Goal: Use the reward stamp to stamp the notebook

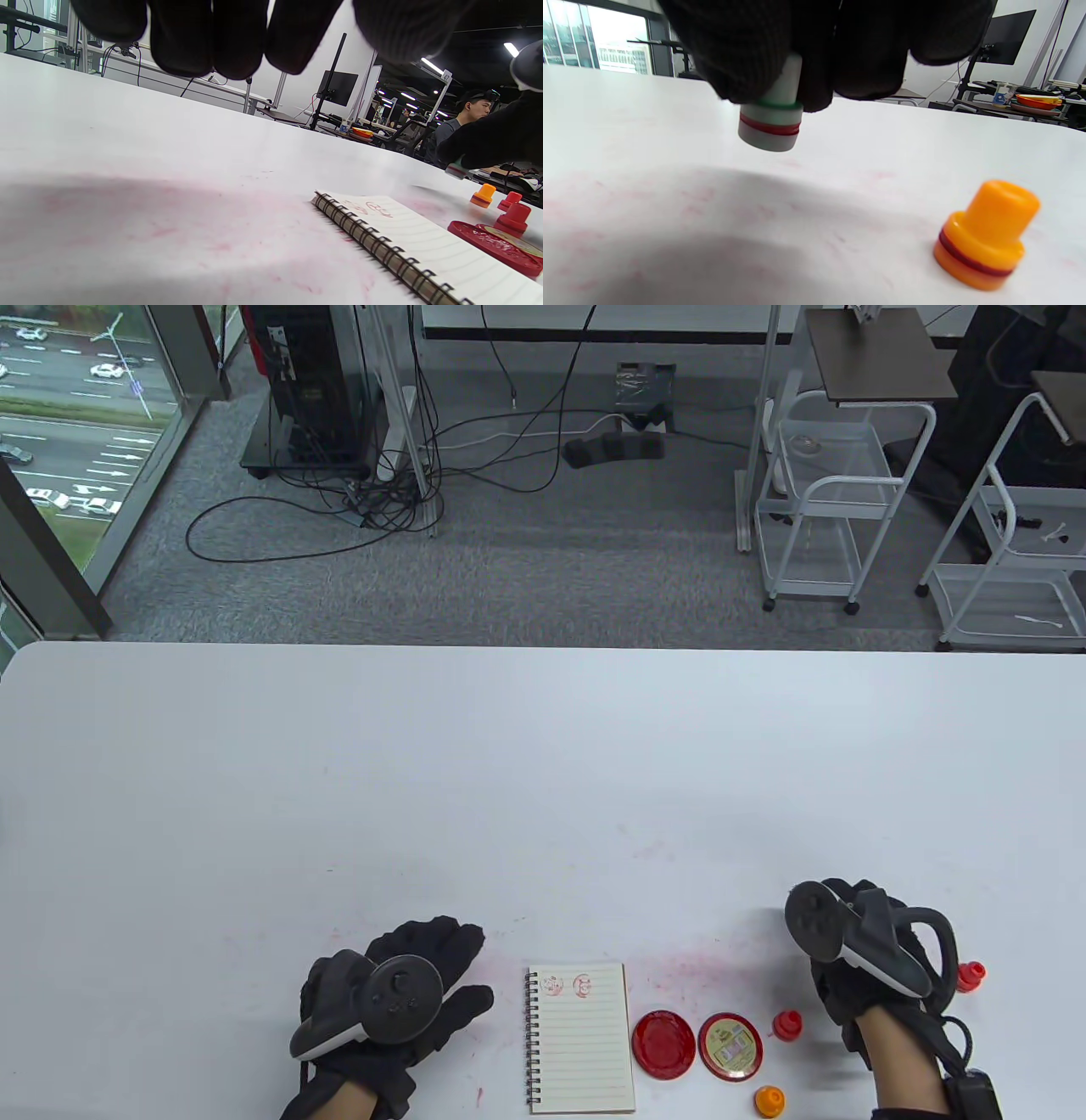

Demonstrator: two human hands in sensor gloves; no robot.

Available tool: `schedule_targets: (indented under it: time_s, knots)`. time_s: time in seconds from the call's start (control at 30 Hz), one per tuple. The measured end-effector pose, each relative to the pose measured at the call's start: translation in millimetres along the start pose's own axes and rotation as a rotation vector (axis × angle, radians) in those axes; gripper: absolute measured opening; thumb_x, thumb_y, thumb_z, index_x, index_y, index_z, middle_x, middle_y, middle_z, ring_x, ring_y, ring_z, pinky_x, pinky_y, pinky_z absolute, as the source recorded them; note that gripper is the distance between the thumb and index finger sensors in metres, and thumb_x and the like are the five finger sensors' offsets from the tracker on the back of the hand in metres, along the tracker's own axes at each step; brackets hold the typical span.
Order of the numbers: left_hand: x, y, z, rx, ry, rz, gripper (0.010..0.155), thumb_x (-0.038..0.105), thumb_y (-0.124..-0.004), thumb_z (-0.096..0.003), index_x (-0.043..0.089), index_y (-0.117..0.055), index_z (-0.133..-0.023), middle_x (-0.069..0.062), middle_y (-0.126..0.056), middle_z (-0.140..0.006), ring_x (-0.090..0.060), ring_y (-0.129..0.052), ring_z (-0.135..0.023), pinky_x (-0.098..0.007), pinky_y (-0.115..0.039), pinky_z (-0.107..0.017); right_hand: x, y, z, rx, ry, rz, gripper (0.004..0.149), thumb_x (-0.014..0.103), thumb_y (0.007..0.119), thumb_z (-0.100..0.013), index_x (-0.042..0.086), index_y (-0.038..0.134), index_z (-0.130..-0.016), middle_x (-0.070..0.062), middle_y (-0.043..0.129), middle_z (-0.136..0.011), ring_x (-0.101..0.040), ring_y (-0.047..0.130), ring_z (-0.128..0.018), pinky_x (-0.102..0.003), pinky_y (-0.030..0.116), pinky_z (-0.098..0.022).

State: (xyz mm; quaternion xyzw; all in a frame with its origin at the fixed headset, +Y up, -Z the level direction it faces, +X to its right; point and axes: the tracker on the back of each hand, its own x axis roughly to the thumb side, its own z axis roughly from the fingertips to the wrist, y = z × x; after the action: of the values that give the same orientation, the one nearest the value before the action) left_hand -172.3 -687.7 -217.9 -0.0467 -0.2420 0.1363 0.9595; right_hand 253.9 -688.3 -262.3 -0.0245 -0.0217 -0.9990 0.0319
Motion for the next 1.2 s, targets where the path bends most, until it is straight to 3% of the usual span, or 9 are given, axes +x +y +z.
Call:
schedule_targets:
  time_s: [0.37, 0.47, 0.63, 0.8, 0.87, 1.0, 1.2]
  knots:
    - [5.0, -1.7, 0.6, 0.025, -0.034, 0.009, 0.074, 0.059, -0.069, -0.0487, 0.017, -0.067, -0.110, -0.018, -0.069, -0.112, -0.043, -0.078, -0.096, -0.063, -0.067, -0.069, 48.7, -70.1, 44.2, -0.275, -0.170, -0.210, 0.045, 0.030, 0.086, -0.042, 0.025, 0.082, -0.087, -0.006, 0.091, -0.088, -0.030, 0.099, -0.066, -0.052, 0.085, -0.053]
    - [7.2, -1.4, 3.3, 0.067, -0.048, 0.034, 0.079, 0.058, -0.069, -0.0488, 0.020, -0.054, -0.116, -0.019, -0.060, -0.116, -0.043, -0.075, -0.097, -0.062, -0.066, -0.070, 69.6, -76.4, 49.6, -0.326, -0.226, -0.380, 0.045, 0.027, 0.087, -0.042, 0.023, 0.083, -0.086, -0.008, 0.090, -0.088, -0.026, 0.103, -0.062, -0.049, 0.089, -0.052]
    - [14.0, -1.7, 5.1, 0.078, -0.070, 0.069, 0.078, 0.058, -0.069, -0.0488, 0.019, -0.056, -0.115, -0.019, -0.062, -0.115, -0.043, -0.077, -0.096, -0.062, -0.067, -0.069, 111.8, -74.8, 53.3, -0.329, -0.333, -0.585, 0.045, 0.022, 0.087, -0.041, 0.023, 0.083, -0.086, -0.010, 0.088, -0.091, -0.025, 0.103, -0.064, -0.048, 0.090, -0.054]
    - [19.3, -0.8, 6.0, 0.114, -0.092, 0.084, 0.079, 0.058, -0.070, -0.0487, 0.019, -0.053, -0.116, -0.019, -0.062, -0.114, -0.043, -0.077, -0.096, -0.062, -0.067, -0.070, 150.2, -49.2, 49.5, -0.310, -0.430, -0.805, 0.045, 0.019, 0.087, -0.041, 0.021, 0.083, -0.086, -0.012, 0.086, -0.092, -0.027, 0.102, -0.065, -0.049, 0.089, -0.055]
    - [22.8, -1.1, 4.3, 0.127, -0.115, 0.119, 0.079, 0.057, -0.070, -0.0486, 0.019, -0.053, -0.116, -0.019, -0.063, -0.114, -0.042, -0.077, -0.095, -0.062, -0.067, -0.070, 161.7, -39.0, 51.7, -0.220, -0.467, -0.801, 0.046, 0.017, 0.087, -0.040, 0.020, 0.083, -0.086, -0.013, 0.085, -0.093, -0.027, 0.102, -0.067, -0.048, 0.090, -0.055]
    - [29.3, -3.1, 3.4, 0.144, -0.155, 0.154, 0.078, 0.057, -0.072, -0.0478, 0.017, -0.057, -0.114, -0.018, -0.066, -0.112, -0.041, -0.079, -0.094, -0.061, -0.068, -0.069, 168.8, -28.4, 58.4, -0.217, -0.480, -0.731, 0.047, 0.018, 0.087, -0.040, 0.021, 0.082, -0.086, -0.012, 0.085, -0.092, -0.024, 0.104, -0.066, -0.045, 0.092, -0.055]
    - [37.2, -7.0, 3.4, 0.138, -0.205, 0.209, 0.075, 0.054, -0.076, -0.0464, 0.014, -0.064, -0.109, -0.017, -0.071, -0.108, -0.040, -0.082, -0.092, -0.061, -0.069, -0.068, 174.2, -24.1, 67.1, -0.277, -0.497, -0.799, 0.046, 0.020, 0.088, -0.039, 0.020, 0.082, -0.085, -0.013, 0.088, -0.088, -0.022, 0.105, -0.062, -0.044, 0.093, -0.053]
